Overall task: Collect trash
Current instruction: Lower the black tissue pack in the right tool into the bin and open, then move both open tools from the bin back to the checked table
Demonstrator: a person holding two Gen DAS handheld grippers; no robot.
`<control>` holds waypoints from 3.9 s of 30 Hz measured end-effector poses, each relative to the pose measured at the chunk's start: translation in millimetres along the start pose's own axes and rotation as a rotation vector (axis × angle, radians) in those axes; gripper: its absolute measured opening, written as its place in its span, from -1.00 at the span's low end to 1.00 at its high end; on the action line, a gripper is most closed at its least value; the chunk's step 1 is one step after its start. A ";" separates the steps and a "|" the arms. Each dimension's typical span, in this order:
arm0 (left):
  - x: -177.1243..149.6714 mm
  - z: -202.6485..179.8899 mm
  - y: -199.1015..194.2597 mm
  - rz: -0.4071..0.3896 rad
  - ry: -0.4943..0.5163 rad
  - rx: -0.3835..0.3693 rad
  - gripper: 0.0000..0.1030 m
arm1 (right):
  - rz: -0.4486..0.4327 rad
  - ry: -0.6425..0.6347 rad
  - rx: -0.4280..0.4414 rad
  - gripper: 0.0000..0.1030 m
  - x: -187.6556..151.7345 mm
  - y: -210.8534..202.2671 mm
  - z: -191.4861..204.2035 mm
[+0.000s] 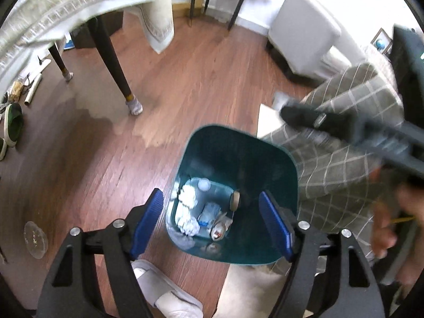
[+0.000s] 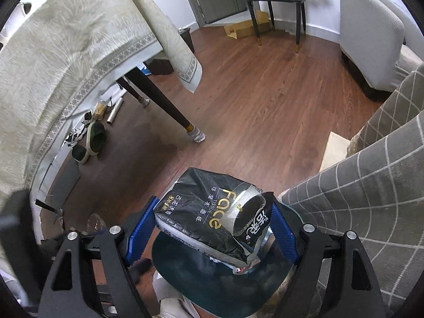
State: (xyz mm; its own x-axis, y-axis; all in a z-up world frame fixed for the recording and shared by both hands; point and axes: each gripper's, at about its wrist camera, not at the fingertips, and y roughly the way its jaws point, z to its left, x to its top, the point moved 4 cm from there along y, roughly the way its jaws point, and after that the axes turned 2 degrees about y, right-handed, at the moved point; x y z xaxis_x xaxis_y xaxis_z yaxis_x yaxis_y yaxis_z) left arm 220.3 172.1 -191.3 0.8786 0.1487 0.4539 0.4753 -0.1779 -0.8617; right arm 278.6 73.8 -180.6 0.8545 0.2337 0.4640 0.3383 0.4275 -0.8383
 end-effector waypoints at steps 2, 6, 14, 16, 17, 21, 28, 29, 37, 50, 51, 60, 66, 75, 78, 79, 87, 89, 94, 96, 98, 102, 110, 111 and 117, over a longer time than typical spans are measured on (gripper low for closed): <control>4.4 -0.7 -9.2 -0.026 -0.004 -0.010 0.41 | 0.016 -0.008 -0.016 0.57 -2.4 7.7 0.1; 10.8 -2.4 -29.9 -0.077 -0.007 -0.031 0.28 | 0.046 -0.020 -0.041 0.57 -9.3 23.4 0.9; 22.0 -4.5 -69.8 -0.178 -0.012 -0.045 0.07 | 0.113 -0.045 -0.076 0.57 -28.7 52.9 3.2; 26.2 -7.2 -81.7 -0.209 -0.009 -0.049 0.03 | 0.129 -0.056 -0.080 0.57 -32.5 58.4 5.0; 27.8 -8.4 -86.4 -0.221 -0.006 -0.051 0.01 | 0.137 -0.066 -0.085 0.57 -34.7 61.0 6.1; 33.5 -20.6 -109.9 -0.290 0.015 -0.054 -0.07 | 0.167 -0.110 -0.109 0.57 -45.4 70.1 9.8; 38.2 -36.5 -142.8 -0.402 0.076 -0.044 -0.10 | 0.228 -0.182 -0.135 0.57 -64.8 90.7 14.8; 38.3 -37.8 -145.9 -0.413 0.083 -0.044 -0.10 | 0.237 -0.191 -0.140 0.57 -67.6 93.3 14.9; 44.4 -46.0 -166.3 -0.477 0.103 -0.053 -0.10 | 0.312 -0.251 -0.165 0.58 -89.8 109.8 9.9; 55.3 -47.1 -176.8 -0.515 0.073 -0.073 -0.10 | 0.368 -0.321 -0.215 0.81 -113.1 104.9 -9.7; 56.5 -48.5 -177.4 -0.518 0.073 -0.074 -0.10 | 0.366 -0.322 -0.213 0.81 -112.1 103.0 -9.5; 65.5 -63.3 -179.0 -0.541 0.082 -0.069 -0.10 | 0.249 -0.300 -0.105 0.81 -92.4 54.9 1.5; 70.3 -78.0 -179.7 -0.560 0.104 -0.053 -0.09 | 0.099 -0.266 -0.038 0.81 -62.5 1.0 10.4; 77.3 -97.4 -176.1 -0.580 0.120 -0.043 0.01 | -0.116 -0.267 -0.071 0.80 -26.6 -85.3 6.8; 80.2 -104.2 -173.9 -0.582 0.124 -0.045 0.06 | -0.150 -0.253 -0.089 0.63 -20.8 -106.7 -2.2; 81.9 -107.3 -172.5 -0.581 0.122 -0.048 0.08 | -0.170 -0.250 -0.109 0.63 -17.8 -116.8 -7.5; 87.1 -136.6 -163.9 -0.585 0.154 -0.062 0.27 | -0.308 -0.199 -0.184 0.64 -4.3 -177.8 -45.7; 87.9 -146.8 -159.5 -0.581 0.168 -0.067 0.34 | -0.332 -0.177 -0.203 0.73 -1.1 -189.9 -58.5; 89.3 -171.0 -146.8 -0.559 0.207 -0.081 0.57 | -0.386 -0.130 -0.268 0.90 4.7 -215.6 -86.0; 88.3 -181.2 -141.8 -0.553 0.229 -0.081 0.64 | -0.395 -0.108 -0.298 0.91 6.2 -223.8 -96.8; 87.5 -191.8 -137.3 -0.550 0.246 -0.074 0.74 | -0.404 -0.075 -0.289 0.93 8.4 -232.7 -111.0; 87.5 -209.4 -125.5 -0.533 0.273 -0.085 0.83 | -0.417 -0.010 -0.336 0.93 11.5 -247.3 -140.5; 89.3 -238.5 -101.3 -0.481 0.305 -0.124 0.89 | -0.484 0.111 -0.404 0.93 14.0 -278.9 -193.2; 89.2 -241.7 -98.2 -0.473 0.309 -0.129 0.89 | -0.493 0.120 -0.416 0.93 13.6 -282.0 -197.8; 86.9 -261.0 -81.8 -0.438 0.342 -0.149 0.89 | -0.456 0.180 -0.444 0.93 11.2 -276.0 -226.3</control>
State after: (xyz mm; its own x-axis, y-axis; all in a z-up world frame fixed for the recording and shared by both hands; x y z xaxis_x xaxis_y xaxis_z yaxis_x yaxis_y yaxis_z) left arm 270.1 -54.4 -22.1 0.5518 -0.0794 0.8302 0.7781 -0.3093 -0.5467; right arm 284.0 -239.3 -8.7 0.6264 -0.0513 0.7778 0.7795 0.0394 -0.6251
